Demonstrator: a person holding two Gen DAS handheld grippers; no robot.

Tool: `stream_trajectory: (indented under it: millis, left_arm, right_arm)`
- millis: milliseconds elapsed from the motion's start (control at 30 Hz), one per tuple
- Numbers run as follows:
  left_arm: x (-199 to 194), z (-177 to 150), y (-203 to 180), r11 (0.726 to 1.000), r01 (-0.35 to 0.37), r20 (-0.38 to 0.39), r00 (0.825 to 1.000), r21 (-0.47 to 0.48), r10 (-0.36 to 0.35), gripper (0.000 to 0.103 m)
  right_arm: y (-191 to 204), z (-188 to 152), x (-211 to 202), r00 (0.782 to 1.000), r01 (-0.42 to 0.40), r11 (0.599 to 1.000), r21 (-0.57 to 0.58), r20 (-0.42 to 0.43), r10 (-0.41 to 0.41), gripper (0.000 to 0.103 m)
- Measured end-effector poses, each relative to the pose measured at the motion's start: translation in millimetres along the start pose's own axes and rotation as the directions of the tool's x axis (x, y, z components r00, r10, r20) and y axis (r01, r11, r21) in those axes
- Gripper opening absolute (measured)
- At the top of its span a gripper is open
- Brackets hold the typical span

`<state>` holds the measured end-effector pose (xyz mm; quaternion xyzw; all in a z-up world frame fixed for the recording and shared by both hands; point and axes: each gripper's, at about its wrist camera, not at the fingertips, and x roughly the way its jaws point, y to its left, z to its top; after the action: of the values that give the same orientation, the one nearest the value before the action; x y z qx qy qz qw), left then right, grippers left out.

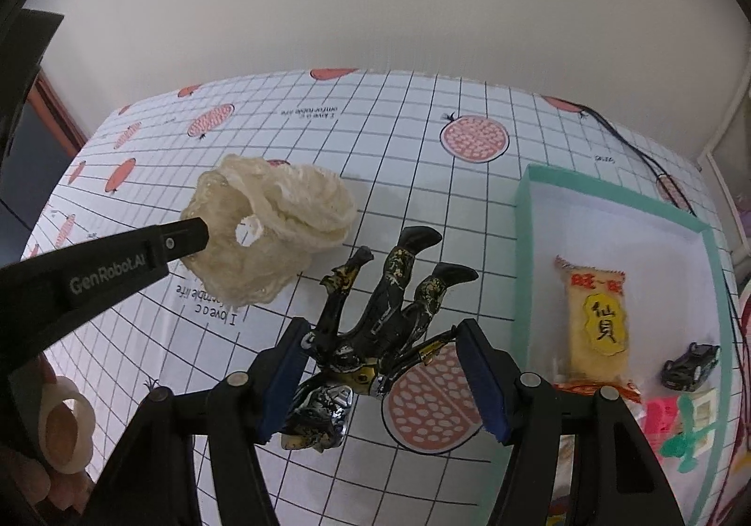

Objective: Organize objects
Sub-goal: 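Lift and carry the lace cloth and robot hand toy over the tray with both tools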

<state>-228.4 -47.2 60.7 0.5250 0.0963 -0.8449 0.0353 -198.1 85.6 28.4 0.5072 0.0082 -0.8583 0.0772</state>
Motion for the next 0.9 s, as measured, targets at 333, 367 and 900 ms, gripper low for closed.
stream_trajectory:
  millis: [333,367,900]
  left_arm:
    - [-15.9,3.0,-1.2,0.999,0.024,0.031,0.999,-0.028,-0.023,0.005]
    - [-15.8,3.2,0.5,0.999,0.033,0.028,0.999,-0.037,-0.032,0.005]
    - [14.4,-6.0,28.2,0.996,-0.031,-0.066,0.998,-0.084,0.026,0.006]
  right_arm:
    - [-11.8,1.6,-15.9,1.0,-0.007,1.0,0.017,0.027,0.007,0.067]
    - [-11.9,1.2,-16.2,1.0,-0.008,1.0,0.016,0.027,0.007,0.067]
    - [-10.5,-0.1,-11.3,1.0,-0.018,1.0,0.018,0.015,0.018,0.067]
